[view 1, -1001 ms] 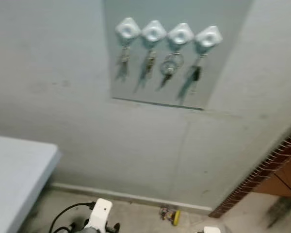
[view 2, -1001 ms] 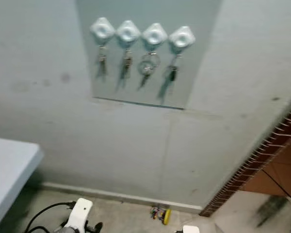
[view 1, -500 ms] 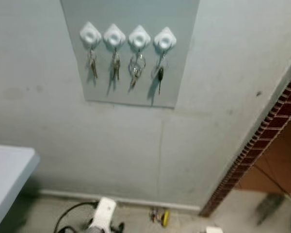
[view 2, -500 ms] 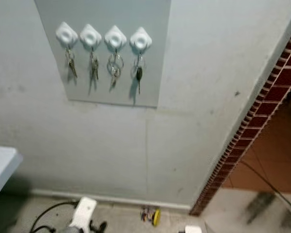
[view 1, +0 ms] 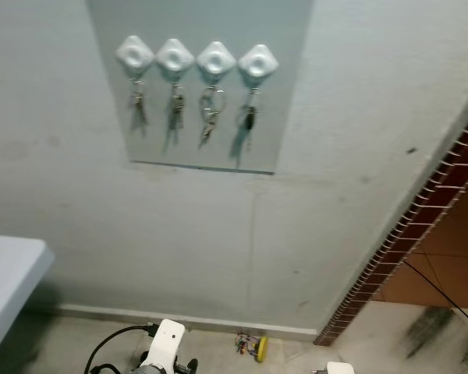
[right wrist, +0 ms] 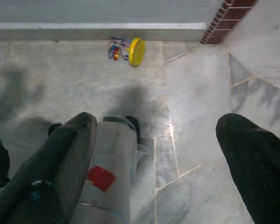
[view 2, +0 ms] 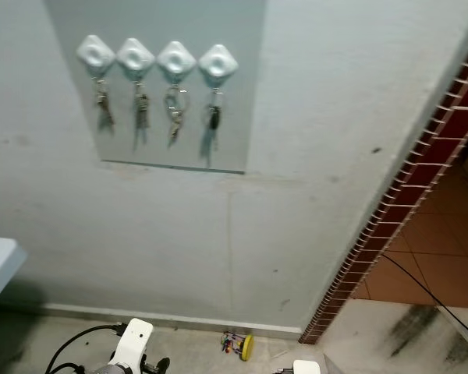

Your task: Hang keys on a hook

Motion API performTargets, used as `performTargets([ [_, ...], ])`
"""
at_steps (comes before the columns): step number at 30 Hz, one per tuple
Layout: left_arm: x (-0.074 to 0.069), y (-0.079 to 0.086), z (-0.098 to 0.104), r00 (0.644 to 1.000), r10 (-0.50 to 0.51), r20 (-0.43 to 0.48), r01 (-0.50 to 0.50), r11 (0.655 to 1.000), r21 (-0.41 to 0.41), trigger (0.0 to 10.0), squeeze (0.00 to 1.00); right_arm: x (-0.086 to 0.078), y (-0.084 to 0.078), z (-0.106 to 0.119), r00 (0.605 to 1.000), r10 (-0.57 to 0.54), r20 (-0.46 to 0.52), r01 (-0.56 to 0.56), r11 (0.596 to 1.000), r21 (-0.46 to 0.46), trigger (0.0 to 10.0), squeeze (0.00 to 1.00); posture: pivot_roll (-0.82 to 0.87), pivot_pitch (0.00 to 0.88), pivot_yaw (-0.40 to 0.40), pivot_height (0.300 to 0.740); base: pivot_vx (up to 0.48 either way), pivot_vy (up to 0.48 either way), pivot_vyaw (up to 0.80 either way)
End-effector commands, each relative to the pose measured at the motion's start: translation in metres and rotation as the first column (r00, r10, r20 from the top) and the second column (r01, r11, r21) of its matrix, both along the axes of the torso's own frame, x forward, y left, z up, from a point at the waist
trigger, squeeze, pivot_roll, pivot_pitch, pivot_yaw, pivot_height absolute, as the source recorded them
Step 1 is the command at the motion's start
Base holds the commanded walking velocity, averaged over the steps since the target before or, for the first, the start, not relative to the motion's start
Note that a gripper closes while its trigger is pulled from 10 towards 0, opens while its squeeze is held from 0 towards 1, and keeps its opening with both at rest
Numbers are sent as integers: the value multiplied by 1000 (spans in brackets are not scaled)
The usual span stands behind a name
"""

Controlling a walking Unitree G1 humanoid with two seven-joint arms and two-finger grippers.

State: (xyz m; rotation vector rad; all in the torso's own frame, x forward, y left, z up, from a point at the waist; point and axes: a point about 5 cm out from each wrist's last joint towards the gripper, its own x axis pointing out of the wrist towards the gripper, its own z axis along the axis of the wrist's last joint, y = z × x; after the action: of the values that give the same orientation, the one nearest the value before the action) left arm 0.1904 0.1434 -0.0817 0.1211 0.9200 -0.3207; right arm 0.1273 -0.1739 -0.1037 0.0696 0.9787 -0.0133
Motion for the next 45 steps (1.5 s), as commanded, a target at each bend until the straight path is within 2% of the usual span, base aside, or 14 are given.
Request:
performTargets([
  [1,0,-1,0,1000,-16,-2,16,1000,0,10000,0,-7,-2,-2,1000,-14,-28,14,1000,-1,10000,0,-130,0,-19,740,0,-330,0],
  [23,2,-2,1,1000,-12,5,12,1000,-11,10000,0,-7,-3,-2,999,-23,-27,23,1000,0,10000,0,-129,0,-22,740,0,-335,0],
  [43,4,-3,2,1000,-13,8,13,1000,-22,10000,0,-5,-3,-2,999,-34,-21,34,999,5,10000,0,-136,0,-16,740,0,0,0],
  [45,5,-4,3,1000,-13,9,13,1000,-24,10000,0,-5,-4,-2,999,-33,-20,33,999,4,10000,0,-137,0,-17,740,0,-480,0],
])
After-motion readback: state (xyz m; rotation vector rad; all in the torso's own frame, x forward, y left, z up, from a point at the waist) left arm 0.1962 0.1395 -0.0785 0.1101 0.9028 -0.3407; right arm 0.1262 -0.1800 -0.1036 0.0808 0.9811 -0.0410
